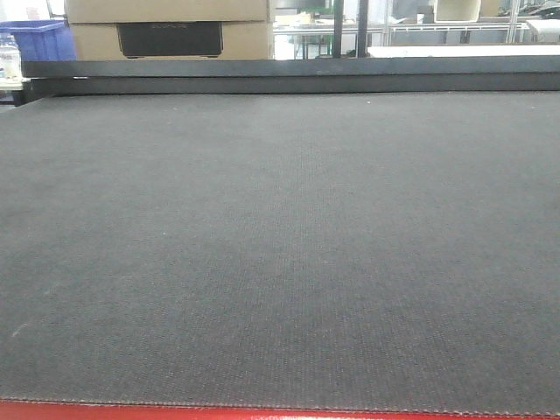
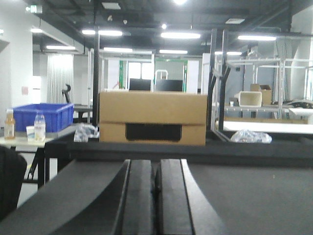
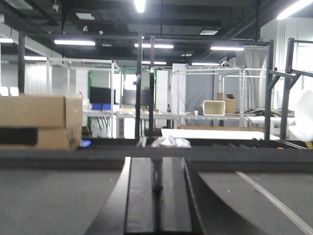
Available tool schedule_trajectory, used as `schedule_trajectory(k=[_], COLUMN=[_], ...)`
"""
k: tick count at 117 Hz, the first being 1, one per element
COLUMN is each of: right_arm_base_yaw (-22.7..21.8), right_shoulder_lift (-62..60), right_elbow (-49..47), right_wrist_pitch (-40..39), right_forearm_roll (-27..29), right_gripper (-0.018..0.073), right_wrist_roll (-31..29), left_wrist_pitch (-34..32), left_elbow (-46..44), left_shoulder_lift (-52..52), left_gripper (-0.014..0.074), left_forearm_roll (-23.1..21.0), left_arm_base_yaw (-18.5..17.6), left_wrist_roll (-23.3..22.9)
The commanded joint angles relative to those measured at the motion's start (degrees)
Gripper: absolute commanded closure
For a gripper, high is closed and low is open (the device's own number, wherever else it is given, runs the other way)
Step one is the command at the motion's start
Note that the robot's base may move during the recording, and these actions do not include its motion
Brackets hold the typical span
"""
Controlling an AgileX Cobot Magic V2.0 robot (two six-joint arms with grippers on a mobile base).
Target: Place cylindrical capacitor in blue bin on shelf
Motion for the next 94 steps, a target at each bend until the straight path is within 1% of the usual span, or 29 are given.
schedule_trajectory(k=[1, 9, 18, 20, 21, 25, 26, 31, 32, 35, 38, 39, 42, 43, 48, 49, 50, 51, 52, 53, 54, 57, 60, 61, 64, 65, 67, 79, 94], right_arm_base_yaw=[0.2, 0.2, 0.2, 0.2, 0.2, 0.2, 0.2, 0.2, 0.2, 0.2, 0.2, 0.2, 0.2, 0.2, 0.2, 0.2, 0.2, 0.2, 0.2, 0.2, 0.2, 0.2, 0.2, 0.2, 0.2, 0.2, 0.2, 0.2, 0.2], right_shoulder_lift=[0.0, 1.0, 5.4, 6.7, 6.7, 9.0, 9.5, 12.3, 12.8, 14.7, 16.1, 17.1, 18.5, 19.5, 21.9, 22.8, 23.2, 23.7, 24.1, 25.1, 25.5, 27.3, 28.6, 29.5, 30.8, 31.7, 32.6, 38.7, 46.0], right_elbow=[-7.8, -14.0, -20.0, -21.4, -21.9, -24.1, -24.1, -27.0, -27.4, -28.9, -30.0, -30.4, -31.6, -31.9, -33.5, -33.7, -33.9, -34.1, -34.3, -34.7, -34.9, -35.5, -36.0, -36.2, -36.6, -36.7, -36.8, -37.1, -36.7], right_wrist_pitch=[4.3, 7.9, 11.7, 12.1, 12.2, 13.0, 13.1, 13.7, 13.8, 14.4, 14.9, 15.1, 15.2, 15.4, 15.5, 15.5, 15.5, 15.5, 15.5, 15.5, 15.5, 15.7, 16.0, 16.3, 16.7, 17.1, 17.5, 19.7, 24.1], right_forearm_roll=[1.5, 1.5, 1.5, 1.5, 1.5, 1.5, 1.5, 1.5, 1.5, 1.5, 1.5, 1.5, 1.5, 1.5, 1.5, 1.5, 1.5, 1.5, 1.5, 1.5, 1.5, 1.5, 1.5, 1.5, 1.5, 1.5, 1.4, 1.4, 1.4], right_gripper=[0.0722, 0.0722, 0.0718, 0.0707, 0.0702, 0.0669, 0.066, 0.0596, 0.0584, 0.053, 0.0484, 0.0469, 0.0405, 0.0389, 0.0291, 0.0258, 0.0258, 0.0226, 0.0226, 0.0181, 0.0181, 0.0109, 0.0083, 0.0046, 0.0024, -0.0006, -0.0017, -0.001, -0.001], right_wrist_roll=[0.0, 0.0, 0.0, 0.0, 0.0, 0.0, 0.0, 0.0, 0.0, 0.0, 0.0, 0.0, 0.0, 0.0, 0.0, 0.0, 0.0, 0.0, 0.0, 0.0, 0.0, 0.0, 0.0, 0.0, 0.0, 0.0, 0.0, 0.0, 0.0], left_wrist_pitch=[4.4, 7.8, 11.4, 12.1, 12.3, 13.2, 13.4, 14.4, 14.4, 14.9, 15.0, 15.0, 15.0, 15.0, 14.9, 14.9, 14.7, 14.7, 14.5, 14.5, 14.4, 14.0, 13.9, 13.9, 13.9, 13.8, 13.8, 13.7, 13.7], left_elbow=[-7.7, -13.8, -19.8, -21.2, -21.7, -23.8, -23.8, -26.4, -26.4, -27.9, -28.7, -29.1, -29.6, -29.8, -30.4, -30.4, -30.6, -30.7, -30.7, -30.7, -30.7, -30.7, -30.7, -30.7, -30.7, -30.7, -30.7, -30.7, -30.7], left_shoulder_lift=[4.0, 8.0, 13.8, 14.7, 15.2, 17.6, 18.1, 20.8, 21.3, 23.0, 24.2, 25.0, 26.1, 26.8, 28.3, 28.6, 28.8, 29.4, 29.4, 29.7, 29.7, 30.2, 30.4, 30.5, 30.7, 30.7, 30.8, 30.8, 30.8], left_gripper=[0.0705, 0.0678, 0.0591, 0.0561, 0.0561, 0.0495, 0.0495, 0.0409, 0.0409, 0.0349, 0.0328, 0.0296, 0.0277, 0.025, 0.0211, 0.0205, 0.0199, 0.0187, 0.0182, 0.0172, 0.0172, 0.0156, 0.0147, 0.0142, 0.0136, 0.0134, 0.0132, 0.013, 0.013], left_forearm_roll=[1.2, 1.5, 1.8, 1.8, 1.8, 1.8, 1.8, 1.8, 1.8, 1.8, 1.8, 1.8, 1.8, 1.8, 1.8, 1.8, 1.8, 1.8, 1.8, 1.8, 1.8, 1.8, 1.8, 1.8, 1.8, 1.8, 1.8, 1.8, 1.8], left_arm_base_yaw=[-0.2, -0.2, -0.2, -0.2, -0.2, -0.2, -0.2, -0.2, -0.2, -0.2, -0.2, -0.2, -0.2, -0.2, -0.3, -0.3, -0.3, -0.4, -0.4, -0.6, -0.6, -0.9, -1.3, -1.5, -2.0, -2.3, -2.6, -4.2, -4.9], left_wrist_roll=[-0.1, -0.1, -0.1, -0.1, -0.1, -0.1, -0.1, -0.1, -0.1, -0.1, -0.1, -0.1, -0.1, -0.1, -0.1, -0.1, -0.1, -0.1, -0.1, -0.1, -0.1, -0.1, -0.1, -0.1, -0.1, -0.1, -0.1, -0.1, -0.1])
